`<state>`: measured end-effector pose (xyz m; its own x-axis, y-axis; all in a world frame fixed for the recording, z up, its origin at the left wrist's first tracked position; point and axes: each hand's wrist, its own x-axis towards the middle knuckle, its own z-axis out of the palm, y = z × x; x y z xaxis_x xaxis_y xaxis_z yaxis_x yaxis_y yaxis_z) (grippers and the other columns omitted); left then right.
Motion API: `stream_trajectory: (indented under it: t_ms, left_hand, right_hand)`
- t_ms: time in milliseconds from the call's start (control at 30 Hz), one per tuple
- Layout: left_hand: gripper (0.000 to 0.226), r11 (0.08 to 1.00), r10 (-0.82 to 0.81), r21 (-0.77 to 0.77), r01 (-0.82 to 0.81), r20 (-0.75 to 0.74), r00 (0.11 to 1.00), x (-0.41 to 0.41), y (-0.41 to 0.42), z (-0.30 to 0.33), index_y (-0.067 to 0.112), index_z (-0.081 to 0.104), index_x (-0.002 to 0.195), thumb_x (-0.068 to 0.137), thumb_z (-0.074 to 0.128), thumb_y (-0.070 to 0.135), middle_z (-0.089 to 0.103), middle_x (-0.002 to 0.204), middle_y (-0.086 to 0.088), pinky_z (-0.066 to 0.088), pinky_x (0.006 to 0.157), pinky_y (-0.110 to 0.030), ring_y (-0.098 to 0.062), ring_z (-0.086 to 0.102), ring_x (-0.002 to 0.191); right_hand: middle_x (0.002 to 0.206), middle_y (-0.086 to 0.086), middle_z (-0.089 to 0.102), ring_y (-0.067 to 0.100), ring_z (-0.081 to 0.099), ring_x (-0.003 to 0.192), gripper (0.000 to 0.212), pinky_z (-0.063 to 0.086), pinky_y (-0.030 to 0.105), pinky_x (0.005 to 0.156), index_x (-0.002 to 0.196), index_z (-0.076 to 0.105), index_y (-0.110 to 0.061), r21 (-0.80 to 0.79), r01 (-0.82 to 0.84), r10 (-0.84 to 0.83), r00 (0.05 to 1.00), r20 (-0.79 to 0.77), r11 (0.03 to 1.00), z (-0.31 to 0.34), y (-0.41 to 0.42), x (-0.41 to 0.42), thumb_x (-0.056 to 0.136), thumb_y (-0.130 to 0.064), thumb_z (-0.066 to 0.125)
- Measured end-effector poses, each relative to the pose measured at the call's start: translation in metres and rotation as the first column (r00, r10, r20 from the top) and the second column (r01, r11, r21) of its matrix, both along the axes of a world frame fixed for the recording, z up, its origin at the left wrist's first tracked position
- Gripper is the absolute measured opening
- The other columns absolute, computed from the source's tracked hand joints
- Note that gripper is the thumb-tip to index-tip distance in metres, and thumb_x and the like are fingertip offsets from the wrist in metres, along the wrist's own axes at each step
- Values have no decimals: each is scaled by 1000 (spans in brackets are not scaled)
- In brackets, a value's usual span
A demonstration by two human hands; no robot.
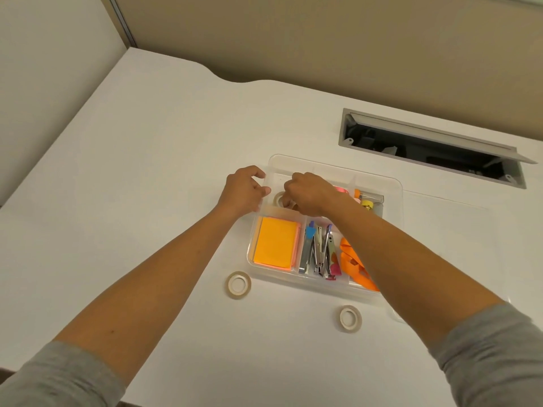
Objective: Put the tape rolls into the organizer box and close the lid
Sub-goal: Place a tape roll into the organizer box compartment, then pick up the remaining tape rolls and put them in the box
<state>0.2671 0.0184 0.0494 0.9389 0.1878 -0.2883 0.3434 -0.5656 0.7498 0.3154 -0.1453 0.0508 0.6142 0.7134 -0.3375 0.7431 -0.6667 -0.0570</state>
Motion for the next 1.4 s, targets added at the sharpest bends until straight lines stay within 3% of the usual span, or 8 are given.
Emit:
stream_trajectory:
  t_ms: [167,400,500,633,800,1000,1200,1400]
  left_hand:
    - [36,1000,-4,-5,4,0,1000,0,-1,1,14,57,118,84,69,18,70,94,-11,56,68,-30,-24,68,70]
    - [36,998,20,-52,-21,-22,1000,0,0,0,14,57,117,83,70,17,70,95,-12,57,61,-29,-24,68,72]
    - [36,999,28,-38,-28,-17,999,-1,0,0,15,58,116,83,71,17,70,96,-12,57,58,-29,-24,68,72]
    - [35,999,44,-14,-45,-40,998,-2,0,-1,18,59,115,82,72,22,70,101,-11,60,71,-43,-28,69,78]
    - [40,999,28,36,-26,-33,999,-2,2,2,19,60,116,80,73,31,66,115,-11,53,88,-45,-30,62,99]
    - [50,998,55,6,-56,62,997,-20,14,11,14,56,122,84,65,44,60,122,-10,46,89,-38,-25,56,110]
    - [23,990,81,91,-105,237,968,-105,23,-8,13,60,105,89,61,29,60,110,-8,45,80,-33,-22,60,96]
    - [9,950,-168,301,76,290,942,-200,17,-39,16,62,95,87,63,20,58,98,-2,40,75,-30,-22,53,90]
  right_hand:
    - [94,8,63,25,53,84,20,49,43,75,103,71,-14,-22,23,-23,1000,12,999,0,1,-1,84,-14,64]
    - [96,8,65,25,53,87,22,45,36,73,104,71,-14,-33,-3,5,999,34,999,5,0,-6,83,-10,65]
    - [108,7,64,25,55,96,31,42,31,75,112,68,-16,36,67,-66,998,-24,997,8,-2,-8,82,-8,70]
    - [106,8,64,25,55,95,29,36,30,71,113,66,-16,182,180,-180,984,-13,967,24,-18,-25,84,-10,69]
    - [95,4,65,18,56,85,22,44,31,69,108,69,-17,454,389,-397,914,-82,802,43,-53,-89,87,-18,67]
    - [80,-3,65,11,55,67,12,47,29,66,95,72,-17,612,561,-565,797,-217,557,39,-97,-182,84,-19,71]
    - [83,-3,68,12,57,68,7,48,31,63,90,71,-21,547,731,-747,612,-261,408,-2,-128,-250,85,-25,69]
    - [97,-4,62,12,54,80,26,40,28,65,109,65,-26,362,844,-834,496,-242,396,-38,-137,-286,85,-36,67]
